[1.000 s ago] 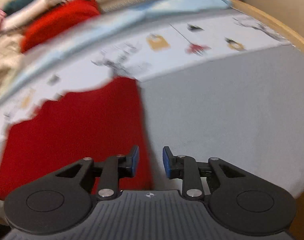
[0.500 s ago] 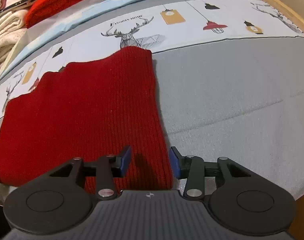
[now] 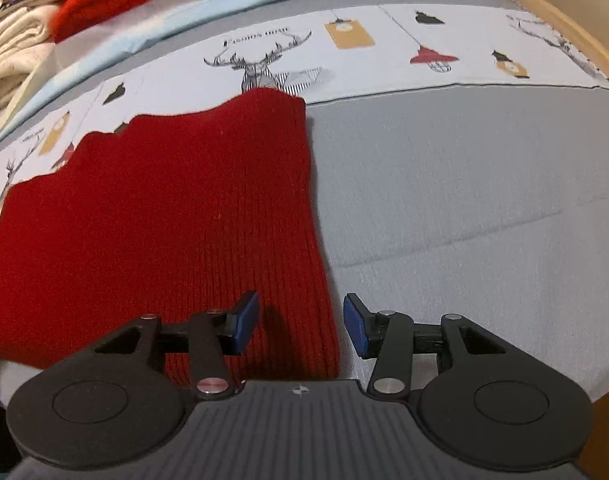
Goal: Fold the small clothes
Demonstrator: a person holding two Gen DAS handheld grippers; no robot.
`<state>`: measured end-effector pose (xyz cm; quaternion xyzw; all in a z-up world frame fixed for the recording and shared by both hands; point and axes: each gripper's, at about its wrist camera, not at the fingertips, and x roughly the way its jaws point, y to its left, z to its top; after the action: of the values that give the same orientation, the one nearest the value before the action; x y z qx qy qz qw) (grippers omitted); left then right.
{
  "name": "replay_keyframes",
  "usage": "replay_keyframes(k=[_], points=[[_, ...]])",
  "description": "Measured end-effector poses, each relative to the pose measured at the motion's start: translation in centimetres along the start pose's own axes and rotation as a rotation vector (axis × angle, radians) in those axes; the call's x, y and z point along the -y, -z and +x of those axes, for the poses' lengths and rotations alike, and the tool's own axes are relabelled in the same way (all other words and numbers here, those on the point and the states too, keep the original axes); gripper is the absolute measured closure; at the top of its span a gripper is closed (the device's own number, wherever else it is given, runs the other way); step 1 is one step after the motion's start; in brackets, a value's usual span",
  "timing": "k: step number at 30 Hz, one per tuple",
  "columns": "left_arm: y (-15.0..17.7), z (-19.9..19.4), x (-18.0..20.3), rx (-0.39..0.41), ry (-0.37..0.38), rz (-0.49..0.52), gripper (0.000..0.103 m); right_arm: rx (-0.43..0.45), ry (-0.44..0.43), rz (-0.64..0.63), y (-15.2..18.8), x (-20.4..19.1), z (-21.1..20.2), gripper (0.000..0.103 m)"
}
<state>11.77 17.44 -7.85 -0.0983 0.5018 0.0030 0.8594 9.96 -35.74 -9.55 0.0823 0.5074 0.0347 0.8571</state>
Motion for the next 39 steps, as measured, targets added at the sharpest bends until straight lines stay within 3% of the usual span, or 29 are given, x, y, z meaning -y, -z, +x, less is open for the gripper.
replay_keyframes(k=[5,8,12,14,15,18,23,26,28,31,34,39], points=[[0.0,2.0,1.6,-0.059,-0.009,0.033,0.078,-0.094,0.063,-0.018,0.7,0.5,1.5,0.051],[0.0,2.0,2.6,-0.051,-0.034,0.057,0.077,-0.082,0.058,-0.014,0.7,0.6,1.2,0.051],[1.1,0.5,4.8,-0.023,0.102,0.147,0.076,-0.026,0.034,-0.007,0.6,0.5,0.1,0.051],[2.1,1.1,6.3,-0.087,0.177,0.239,0.065,-0.026,0.028,-0.012,0.7,0.6,0.0,0.051],[2.5,1.8,6.9,-0.124,0.176,0.286,0.063,-0.038,0.037,-0.02,0.8,0.7,0.2,0.051],[4.3,3.7,8.0,-0.211,0.067,0.406,0.063,-0.101,0.083,-0.041,1.4,0.9,1.3,0.051],[2.9,1.1,5.7,-0.109,0.125,0.263,0.063,-0.042,0.062,-0.027,1.2,0.8,0.1,0.051],[2.9,2.0,3.3,-0.149,0.033,0.168,0.064,-0.076,0.089,-0.044,1.6,1.0,0.7,0.05],[3.4,3.1,2.4,-0.206,-0.03,0.169,0.065,-0.089,0.1,-0.055,1.8,1.0,1.0,0.049],[3.6,2.2,2.4,-0.154,-0.018,0.2,0.065,-0.052,0.094,-0.045,1.7,0.8,0.2,0.049],[4.3,1.3,1.5,-0.138,-0.027,0.164,0.065,-0.019,0.089,-0.033,1.6,0.8,-0.4,0.049],[4.9,0.4,0.8,-0.128,-0.031,0.153,0.069,-0.071,0.125,-0.053,2.1,0.6,0.6,0.049]])
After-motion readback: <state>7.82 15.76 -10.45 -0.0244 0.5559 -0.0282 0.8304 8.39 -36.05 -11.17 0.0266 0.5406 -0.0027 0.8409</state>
